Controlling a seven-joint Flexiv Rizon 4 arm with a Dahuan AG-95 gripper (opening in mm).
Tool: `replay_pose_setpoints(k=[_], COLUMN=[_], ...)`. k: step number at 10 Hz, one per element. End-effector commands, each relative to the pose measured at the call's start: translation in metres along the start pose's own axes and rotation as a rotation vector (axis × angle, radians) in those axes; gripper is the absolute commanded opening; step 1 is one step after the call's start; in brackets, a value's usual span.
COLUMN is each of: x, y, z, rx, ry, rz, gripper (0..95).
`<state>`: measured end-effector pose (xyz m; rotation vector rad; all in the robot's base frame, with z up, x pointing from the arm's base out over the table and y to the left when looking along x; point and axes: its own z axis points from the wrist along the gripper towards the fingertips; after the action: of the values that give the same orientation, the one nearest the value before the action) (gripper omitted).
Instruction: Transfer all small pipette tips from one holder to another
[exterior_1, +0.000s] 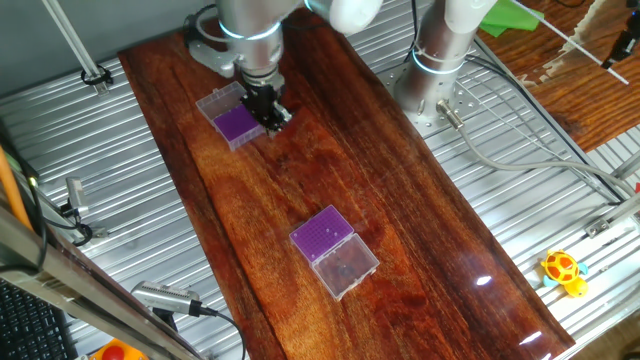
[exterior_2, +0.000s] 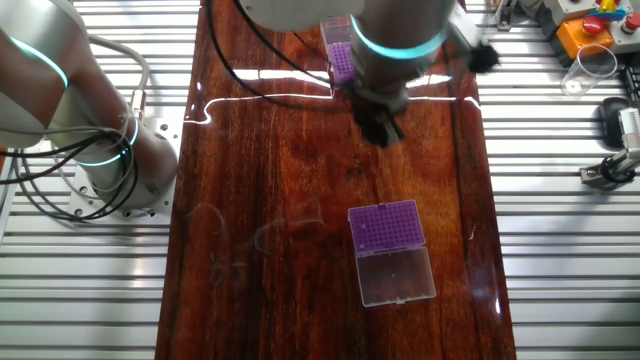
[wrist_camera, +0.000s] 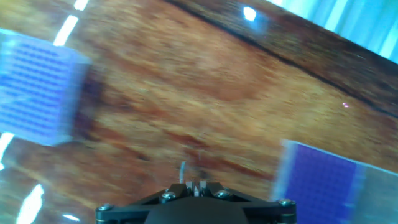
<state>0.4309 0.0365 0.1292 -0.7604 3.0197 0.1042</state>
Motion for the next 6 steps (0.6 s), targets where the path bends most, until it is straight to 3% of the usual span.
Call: replay_pose_setpoints(k=[1, 4, 6], x=[-0.0058, -0.0101, -0.0101], y=[0.0688, 0.0715, 0.0715], z=[-0.004, -0.0049, -0.0049], rx=[0.024, 0.026, 0.017], ry=[0.004, 0.001, 0.021], rz=[0.155, 0.12, 0.046], gripper=[0.0, 0.0, 0.0])
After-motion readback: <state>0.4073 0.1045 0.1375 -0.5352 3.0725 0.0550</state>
